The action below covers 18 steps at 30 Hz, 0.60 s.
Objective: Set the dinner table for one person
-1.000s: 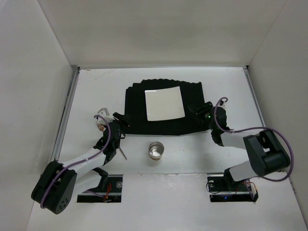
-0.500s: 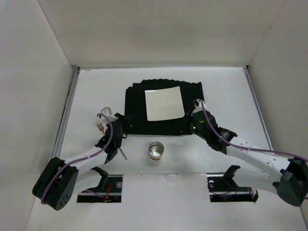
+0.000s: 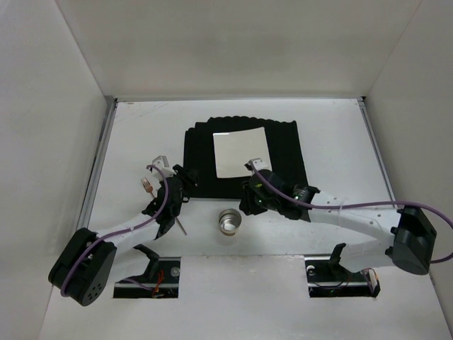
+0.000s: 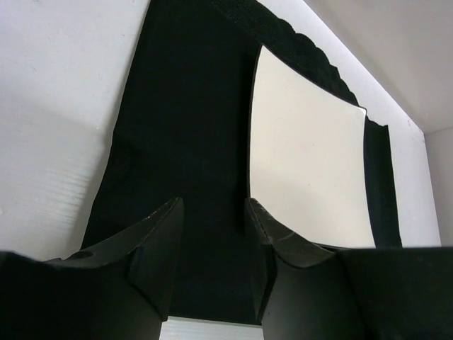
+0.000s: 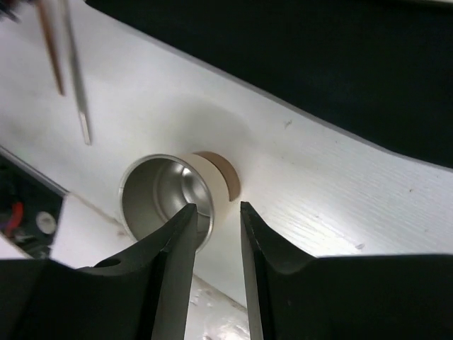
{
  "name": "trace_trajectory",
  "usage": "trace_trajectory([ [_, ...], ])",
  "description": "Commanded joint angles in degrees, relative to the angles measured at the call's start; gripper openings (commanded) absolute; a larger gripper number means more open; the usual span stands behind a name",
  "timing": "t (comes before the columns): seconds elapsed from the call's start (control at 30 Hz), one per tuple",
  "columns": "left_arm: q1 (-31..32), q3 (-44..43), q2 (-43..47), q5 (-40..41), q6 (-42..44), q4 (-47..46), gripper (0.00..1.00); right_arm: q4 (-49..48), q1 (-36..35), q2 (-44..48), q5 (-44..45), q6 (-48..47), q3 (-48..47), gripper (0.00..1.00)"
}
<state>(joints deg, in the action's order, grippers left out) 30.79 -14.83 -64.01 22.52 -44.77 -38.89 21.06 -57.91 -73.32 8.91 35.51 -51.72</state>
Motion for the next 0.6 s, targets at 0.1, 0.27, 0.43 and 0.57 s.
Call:
trace_trajectory([
  [0.1,0.3,-1.3,0.4,0.2,0.7,-2.3,0.39,1.4,-1.9,-3.8,0.0,-2.6,-3.9,0.36],
  [0.27,0.4,-1.1,-0.2,-0.3,0.3,-2.4,0.39,-1.4,-1.9,-5.6,-2.6,-2.5,-3.9,0.33],
  [0.43,0.4,-1.7,-1.2,-0.3,0.3,-2.4,0.40,-1.4,-2.1,-7.4,-3.1,-2.5,-3.9,0.31],
  [0.57,0.3,-1.2,-0.9,-0.3,0.1,-2.6,0.40,-1.2,-2.1,-8.8,-2.8,-2.7,-4.3,0.23],
])
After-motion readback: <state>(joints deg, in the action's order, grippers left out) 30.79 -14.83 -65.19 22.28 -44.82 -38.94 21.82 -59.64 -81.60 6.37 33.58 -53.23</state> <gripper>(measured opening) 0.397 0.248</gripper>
